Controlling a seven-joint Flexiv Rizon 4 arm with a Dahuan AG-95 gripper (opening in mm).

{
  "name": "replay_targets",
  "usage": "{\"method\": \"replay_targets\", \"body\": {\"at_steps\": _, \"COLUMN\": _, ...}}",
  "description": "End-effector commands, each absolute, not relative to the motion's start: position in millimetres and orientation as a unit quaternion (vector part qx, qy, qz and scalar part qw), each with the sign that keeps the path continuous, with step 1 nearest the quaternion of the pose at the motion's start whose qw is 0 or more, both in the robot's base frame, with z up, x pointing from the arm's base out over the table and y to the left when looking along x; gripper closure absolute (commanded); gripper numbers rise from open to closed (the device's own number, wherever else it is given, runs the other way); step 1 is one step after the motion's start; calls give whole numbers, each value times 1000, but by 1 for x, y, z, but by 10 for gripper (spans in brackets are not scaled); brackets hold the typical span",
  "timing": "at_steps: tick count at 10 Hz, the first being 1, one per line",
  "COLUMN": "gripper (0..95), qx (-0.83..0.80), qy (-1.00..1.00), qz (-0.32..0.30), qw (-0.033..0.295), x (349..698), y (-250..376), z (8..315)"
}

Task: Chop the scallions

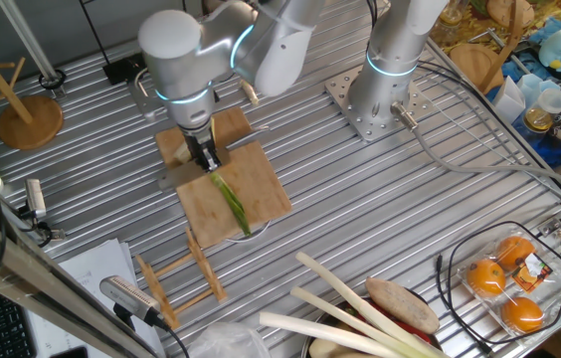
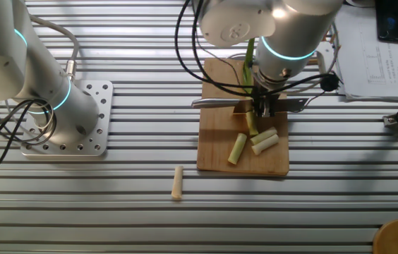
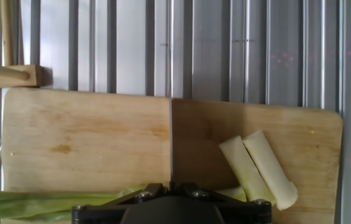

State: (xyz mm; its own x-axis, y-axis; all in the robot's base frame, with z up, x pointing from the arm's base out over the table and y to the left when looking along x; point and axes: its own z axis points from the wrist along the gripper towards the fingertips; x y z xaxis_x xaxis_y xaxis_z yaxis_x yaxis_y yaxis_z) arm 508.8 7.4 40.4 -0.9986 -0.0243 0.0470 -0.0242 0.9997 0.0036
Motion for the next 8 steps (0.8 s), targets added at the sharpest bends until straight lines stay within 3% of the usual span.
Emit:
{"method": "replay_targets", "body": {"at_steps": 1, "gripper": 950, "qx": 23, "qy": -999, "qz": 0, "qw": 37, "x": 510, "y": 8, "z": 40}}
{"method": "replay_targets", "body": {"at_steps": 6, "gripper": 950, "qx": 52, "qy": -999, "qz": 3, "qw": 13, "x": 510, "y": 8, "z": 40}}
{"method": "replay_targets", "body": {"at_steps": 8, "gripper": 950, "qx": 55, "qy": -998, "qz": 4, "qw": -1, "x": 494, "y": 3, "z": 35}}
